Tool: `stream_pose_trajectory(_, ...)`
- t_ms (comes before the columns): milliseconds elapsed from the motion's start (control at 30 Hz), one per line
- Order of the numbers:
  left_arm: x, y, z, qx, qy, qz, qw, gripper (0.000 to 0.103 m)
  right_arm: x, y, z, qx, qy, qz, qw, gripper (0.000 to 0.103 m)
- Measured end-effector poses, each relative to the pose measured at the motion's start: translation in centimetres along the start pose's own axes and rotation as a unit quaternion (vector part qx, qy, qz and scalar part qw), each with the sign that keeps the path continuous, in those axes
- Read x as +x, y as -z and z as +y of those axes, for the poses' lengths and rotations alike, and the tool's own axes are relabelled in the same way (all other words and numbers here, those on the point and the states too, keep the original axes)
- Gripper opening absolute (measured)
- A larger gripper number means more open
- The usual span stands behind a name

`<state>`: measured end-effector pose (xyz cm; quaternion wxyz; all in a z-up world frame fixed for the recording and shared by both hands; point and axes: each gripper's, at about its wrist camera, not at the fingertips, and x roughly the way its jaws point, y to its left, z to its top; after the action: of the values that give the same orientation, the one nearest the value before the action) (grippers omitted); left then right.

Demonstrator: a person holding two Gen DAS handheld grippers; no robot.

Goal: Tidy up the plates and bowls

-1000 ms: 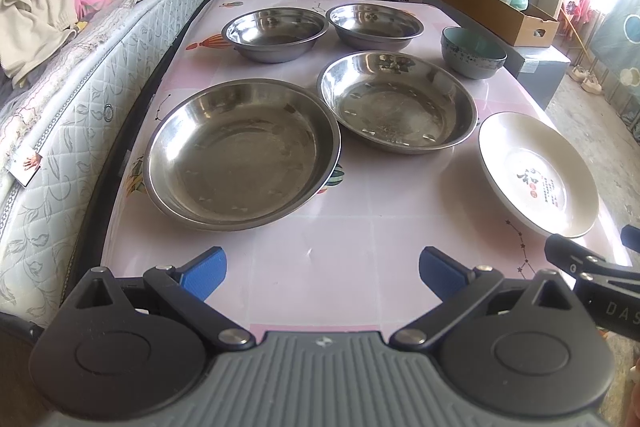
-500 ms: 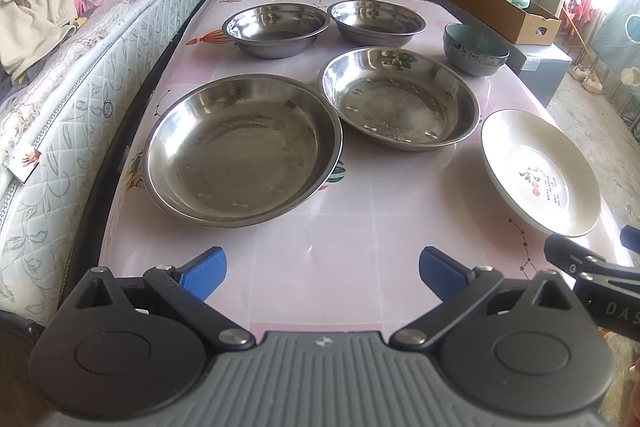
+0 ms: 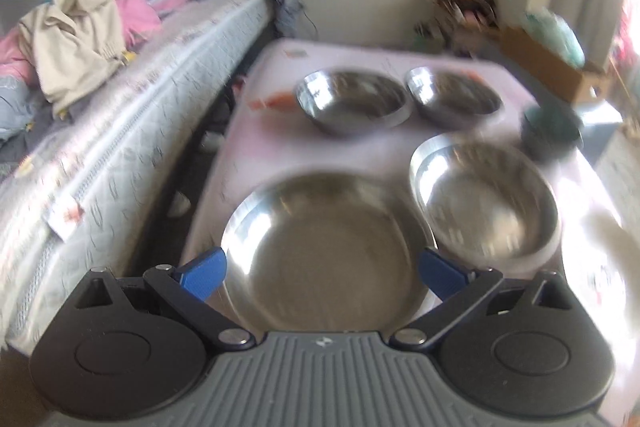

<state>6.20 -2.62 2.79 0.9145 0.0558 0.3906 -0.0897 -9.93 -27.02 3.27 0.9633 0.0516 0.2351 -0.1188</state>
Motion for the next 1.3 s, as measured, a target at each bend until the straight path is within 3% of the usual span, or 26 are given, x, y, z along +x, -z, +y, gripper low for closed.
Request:
stream_pose_trajectory(167, 1.3, -2.7, 1.8, -0.028, 0.029, -0.034, 0.9986, 0.103, 2.5, -3.3, -0.8, 0.018, -0.042, -0.013, 0.999, 0.102)
stream_pose_trajectory(400, 5.0, -4.2, 3.0, -0.05, 0.052, -0.022, 0.9971, 0.102, 7.0, -4.6, -1.4, 0.029, -0.067, 0.011, 0.997, 0.102)
stream_pose_trajectory(733, 7.9, -8.7, 1.7, -0.02, 0.032, -0.042, 0.9984, 0.101, 14.4, -9.6, -3.2, 0.043, -0.113, 0.022, 0.992, 0.102)
stream_pose_trajectory(933, 10.9, -11.3, 1.2, -0.03, 0.029, -0.013, 0.999, 0.095, 18.6, -12.0, -3.7, 0.042, -0.132, 0.033, 0.99, 0.102)
stream_pose_trajectory(1067, 13.0, -12.8, 1.8, -0.048, 0.037, -0.005, 0.9981, 0.089, 21.3, -12.8, -2.6, 0.054, -0.168, 0.053, 0.983, 0.102)
stream_pose_trajectory(1167, 14.5, -14.0, 2.3, -0.052, 0.031, -0.003, 0.9982, 0.083, 23.4, -12.9, -0.8, 0.068, -0.197, 0.069, 0.976, 0.098)
stream_pose_trajectory(1267, 16.4, -15.2, 2.9, -0.055, 0.034, 0.01, 0.9978, 0.073, 25.7, -12.2, 1.1, 0.097, -0.214, 0.09, 0.968, 0.086)
stream_pose_trajectory(1300, 17.1, -15.6, 3.1, -0.057, 0.033, 0.017, 0.9977, 0.069, 26.5, -11.9, 1.8, 0.105, -0.218, 0.098, 0.965, 0.077)
